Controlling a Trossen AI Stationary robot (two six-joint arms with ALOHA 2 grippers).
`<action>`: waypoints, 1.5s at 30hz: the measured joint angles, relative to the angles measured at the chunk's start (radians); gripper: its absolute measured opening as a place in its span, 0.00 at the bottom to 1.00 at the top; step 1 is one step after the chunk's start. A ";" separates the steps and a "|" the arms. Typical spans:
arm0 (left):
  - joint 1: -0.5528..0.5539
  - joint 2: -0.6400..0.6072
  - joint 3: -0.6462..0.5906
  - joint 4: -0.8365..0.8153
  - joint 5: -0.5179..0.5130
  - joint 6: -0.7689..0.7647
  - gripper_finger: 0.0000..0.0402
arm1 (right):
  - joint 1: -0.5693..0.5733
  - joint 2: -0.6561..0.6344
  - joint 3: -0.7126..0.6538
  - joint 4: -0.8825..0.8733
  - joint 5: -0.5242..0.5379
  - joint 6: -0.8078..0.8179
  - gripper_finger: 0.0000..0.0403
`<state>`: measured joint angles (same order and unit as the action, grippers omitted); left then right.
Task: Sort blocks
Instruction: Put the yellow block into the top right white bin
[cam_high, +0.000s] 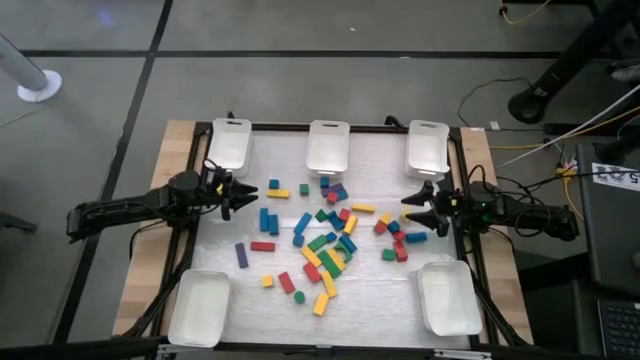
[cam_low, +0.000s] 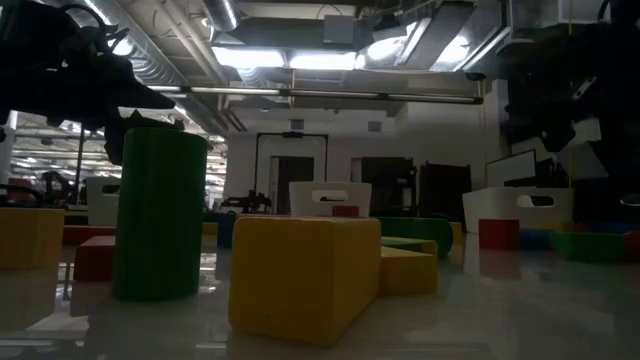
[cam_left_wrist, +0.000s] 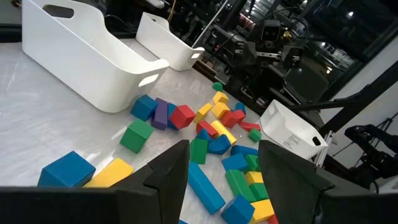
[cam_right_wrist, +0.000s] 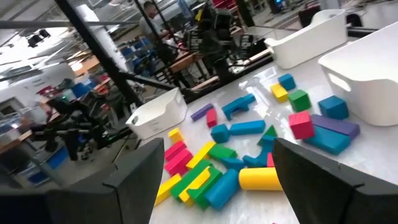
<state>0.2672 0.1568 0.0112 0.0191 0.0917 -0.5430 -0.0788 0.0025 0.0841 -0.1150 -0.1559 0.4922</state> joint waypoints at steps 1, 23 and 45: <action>0.000 0.000 0.000 0.000 0.000 0.000 0.45 | 0.000 0.000 0.000 0.000 0.008 0.000 0.74; 0.001 0.000 0.000 0.000 0.000 0.000 0.45 | 0.000 0.000 0.000 0.001 0.134 -0.001 0.74; 0.001 0.000 0.000 -0.004 -0.027 0.032 0.45 | 0.000 0.206 0.084 0.166 0.268 -0.070 0.74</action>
<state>0.2680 0.1569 0.0109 0.0153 0.0648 -0.5113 -0.0788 0.2083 0.1682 0.0509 0.1124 0.4222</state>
